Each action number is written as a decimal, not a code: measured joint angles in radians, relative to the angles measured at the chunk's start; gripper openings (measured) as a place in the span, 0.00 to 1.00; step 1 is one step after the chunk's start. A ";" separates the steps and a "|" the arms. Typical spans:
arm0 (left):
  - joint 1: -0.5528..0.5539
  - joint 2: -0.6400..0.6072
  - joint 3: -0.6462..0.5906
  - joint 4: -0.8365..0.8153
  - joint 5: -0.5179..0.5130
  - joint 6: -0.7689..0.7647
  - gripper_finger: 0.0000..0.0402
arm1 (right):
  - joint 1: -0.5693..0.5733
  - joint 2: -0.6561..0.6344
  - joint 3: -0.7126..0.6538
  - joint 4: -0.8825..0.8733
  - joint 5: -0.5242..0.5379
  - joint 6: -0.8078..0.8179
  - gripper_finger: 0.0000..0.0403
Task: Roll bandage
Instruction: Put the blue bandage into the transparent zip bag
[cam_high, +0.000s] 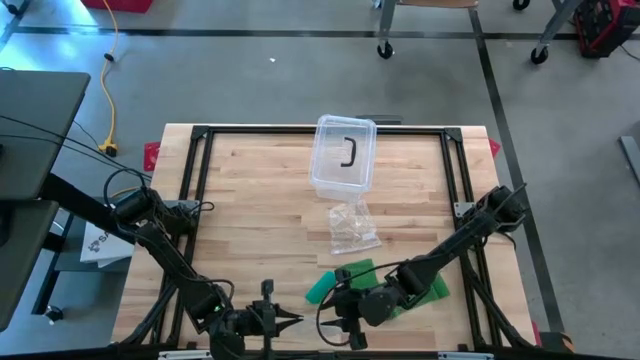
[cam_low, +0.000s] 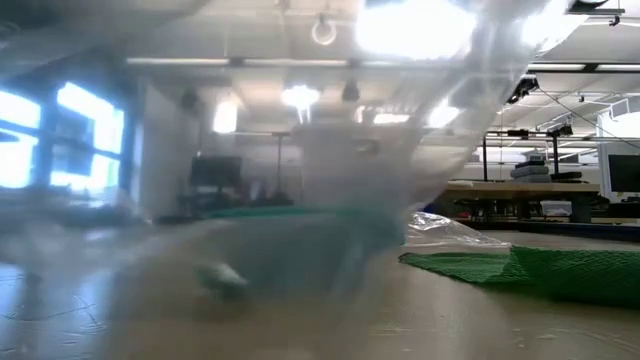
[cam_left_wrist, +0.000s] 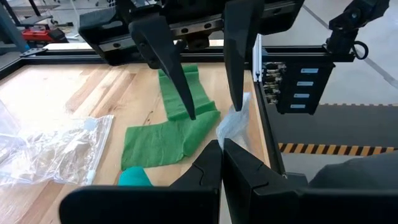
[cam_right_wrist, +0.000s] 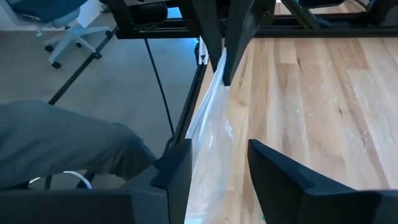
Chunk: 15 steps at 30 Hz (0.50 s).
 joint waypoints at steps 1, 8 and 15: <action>0.000 0.000 0.000 0.000 0.000 0.000 0.00 | 0.000 0.000 0.000 0.000 0.000 0.006 0.36; 0.000 0.000 0.000 0.001 0.000 0.000 0.00 | -0.015 0.004 0.001 -0.045 0.008 0.047 0.36; 0.004 0.000 0.000 0.008 -0.038 0.000 0.00 | -0.019 0.016 0.001 -0.096 -0.002 0.042 0.34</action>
